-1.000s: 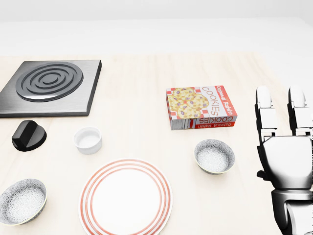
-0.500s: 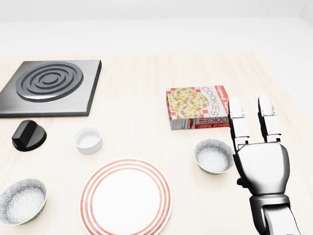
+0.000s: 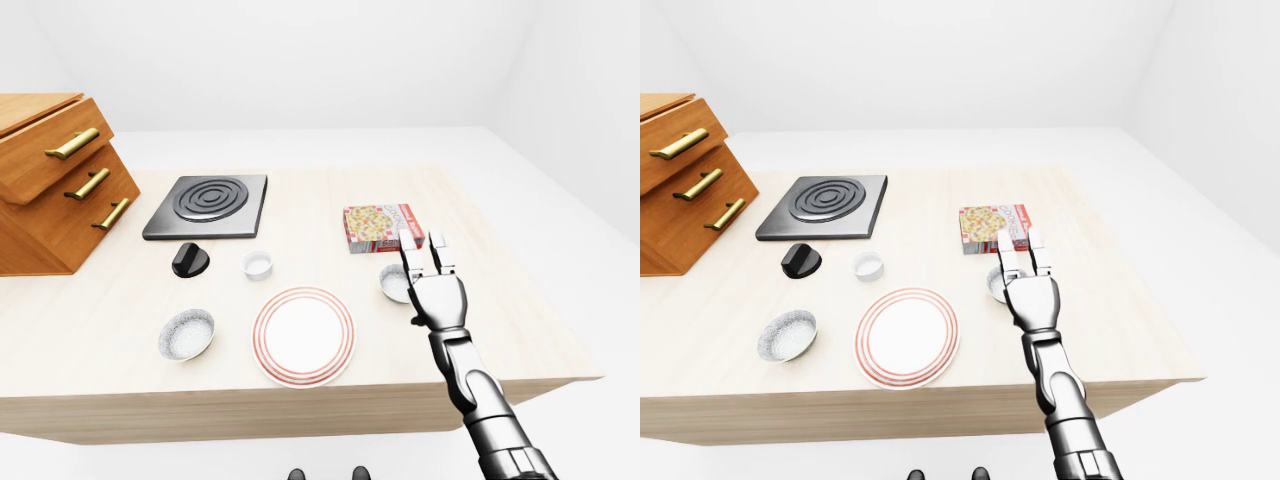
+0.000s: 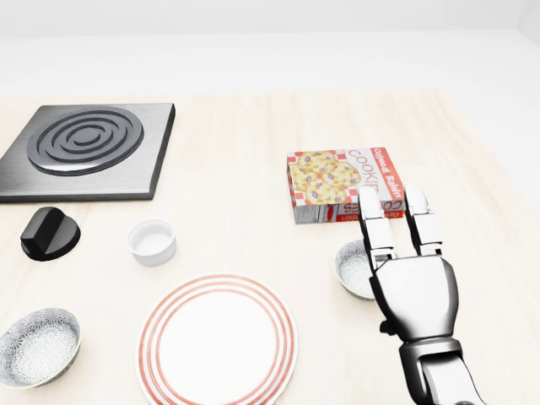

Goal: Pick the akita bowl next to the plate and place it on the plate.

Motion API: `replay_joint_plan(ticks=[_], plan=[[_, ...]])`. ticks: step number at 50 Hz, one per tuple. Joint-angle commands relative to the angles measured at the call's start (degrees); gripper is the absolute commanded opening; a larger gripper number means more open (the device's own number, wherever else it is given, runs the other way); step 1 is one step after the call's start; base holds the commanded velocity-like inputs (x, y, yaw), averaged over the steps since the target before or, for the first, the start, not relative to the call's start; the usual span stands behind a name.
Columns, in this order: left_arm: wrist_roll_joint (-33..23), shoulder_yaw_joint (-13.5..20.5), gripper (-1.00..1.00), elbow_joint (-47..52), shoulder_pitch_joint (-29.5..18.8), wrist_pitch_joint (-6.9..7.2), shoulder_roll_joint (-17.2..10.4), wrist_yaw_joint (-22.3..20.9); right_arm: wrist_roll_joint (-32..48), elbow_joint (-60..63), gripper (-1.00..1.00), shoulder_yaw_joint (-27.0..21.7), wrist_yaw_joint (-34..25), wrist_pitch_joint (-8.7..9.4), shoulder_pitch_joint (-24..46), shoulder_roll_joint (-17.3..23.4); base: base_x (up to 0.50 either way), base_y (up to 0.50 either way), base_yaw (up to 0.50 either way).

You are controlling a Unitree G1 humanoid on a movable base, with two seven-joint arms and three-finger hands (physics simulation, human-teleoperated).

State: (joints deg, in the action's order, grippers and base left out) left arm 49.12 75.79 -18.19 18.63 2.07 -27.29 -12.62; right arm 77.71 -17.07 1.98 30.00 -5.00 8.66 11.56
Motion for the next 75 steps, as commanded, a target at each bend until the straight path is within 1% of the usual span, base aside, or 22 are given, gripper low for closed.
replay_joint_plan(ticks=[1, 13, 17, 18, 24, 28, 36, 42, 44, 50, 55, 62, 63, 64, 65, 67, 68, 72, 73, 75], plan=[[0.24, -0.1, 1.0, 0.06, 0.03, 0.14, 0.02, 0.09, 0.52, -9.46, 1.0, 1.7, 0.0, 0.0, 5.17, -0.45, 0.0, 0.0, 0.0], [0.35, -0.03, 1.0, 0.59, -0.02, 0.56, 0.21, 0.25, 1.05, -14.8, 1.0, 3.49, 0.0, 0.0, 8.31, -1.39, 0.0, 0.0, 0.0], [0.33, -0.03, 1.0, 0.64, -0.04, 0.57, 0.23, 0.28, 1.0, -14.82, 1.0, 3.64, 0.0, 0.0, 8.41, -1.36, 0.0, 0.0, 0.0], [0.33, -0.08, 1.0, 0.32, -0.12, 0.43, 0.18, 0.09, 1.59, -16.83, 1.0, 3.84, 0.0, 0.0, 9.68, -1.43, 0.0, 0.0, 0.0], [0.37, -0.13, 1.0, 0.26, -0.1, 0.38, 0.15, 0.09, 1.58, -17.27, 1.0, 4.0, 0.0, 0.0, 9.92, -1.37, 0.0, 0.0, 0.0], [0.54, -0.14, 1.0, -0.09, -0.11, 0.12, 0.1, -0.09, 2.28, -21.36, 1.0, 4.17, 0.0, 0.0, 11.92, -1.15, 0.0, 0.0, 0.0], [0.74, -0.49, 1.0, -0.34, -0.17, -0.3, 0.07, -0.07, 0.47, -25.38, 1.0, 3.28, 0.0, 0.0, 15.47, -0.31, 0.0, 0.0, 0.0], [0.63, -0.84, 1.0, -0.56, -0.3, -0.65, 0.03, -0.07, 0.58, -29.34, 1.0, 3.59, 0.0, 0.0, 17.57, 0.14, 0.0, 0.0, 0.0], [0.71, -0.87, 1.0, -0.45, -0.29, -0.59, 0.02, 0.06, 0.86, -32.44, 1.0, 3.86, 0.0, 0.0, 19.21, 0.2, 0.0, 0.0, 0.0], [0.58, -0.98, 1.0, 0.08, -0.33, -0.46, 0.27, 0.26, -0.04, -34.59, 1.0, 3.52, 0.0, 0.0, 21.49, 0.88, 0.0, 0.0, 0.0], [0.49, -0.91, 1.0, 0.97, -0.3, -0.01, 0.53, 0.68, -0.38, -37.92, 1.0, 3.57, 0.0, 0.0, 23.65, 1.23, 0.0, 0.0, 0.0], [0.35, -0.76, 1.0, 0.61, -0.41, -0.1, 0.46, 0.46, -0.52, -37.92, 1.0, 4.21, 0.0, 0.0, 22.78, 1.05, 0.0, 0.0, 0.0], [0.35, -0.78, 1.0, 0.58, -0.42, -0.14, 0.46, 0.43, -0.43, -37.58, 0.93, 4.42, 0.0, 0.0, 22.24, 1.01, 0.0, 0.0, 0.0], [0.37, -0.79, 1.0, 0.63, -0.41, -0.15, 0.48, 0.44, -0.28, -37.54, 0.19, 4.5, 0.0, 0.0, 22.05, 0.94, 0.0, 0.0, 0.0], [0.43, -0.76, 1.0, 0.88, -0.37, -0.04, 0.54, 0.55, -0.26, -37.83, -0.23, 4.5, 0.0, 0.0, 22.11, 0.85, 0.0, 0.0, 0.0], [0.5, -0.66, 1.0, 1.28, -0.32, 0.11, 0.61, 0.68, -0.26, -38.87, -0.5, 4.55, 0.0, 0.0, 22.54, 0.7, 0.0, 0.0, 0.0], [0.54, -0.61, 1.0, 1.37, -0.37, 0.11, 0.61, 0.64, -0.22, -39.01, -1.0, 4.65, 0.0, 0.0, 22.5, 0.69, 0.0, 0.0, 0.0], [0.38, -0.77, 1.0, 1.9, -0.55, 0.14, 0.66, 0.68, 0.01, -39.5, -1.0, 4.89, 0.0, 0.0, 22.53, 0.56, 0.0, 0.0, 0.0], [0.42, -0.77, 1.0, 2.03, -0.55, 0.28, 0.69, 0.65, 0.1, -39.61, -0.96, 4.98, 0.0, 0.0, 22.61, 0.49, 0.0, 0.0, 0.0], [0.39, -0.69, 1.0, 2.1, -0.55, 0.35, 0.71, 0.65, 0.25, -39.67, -1.0, 5.09, 0.0, 0.0, 22.54, 0.44, 0.0, 0.0, 0.0]])
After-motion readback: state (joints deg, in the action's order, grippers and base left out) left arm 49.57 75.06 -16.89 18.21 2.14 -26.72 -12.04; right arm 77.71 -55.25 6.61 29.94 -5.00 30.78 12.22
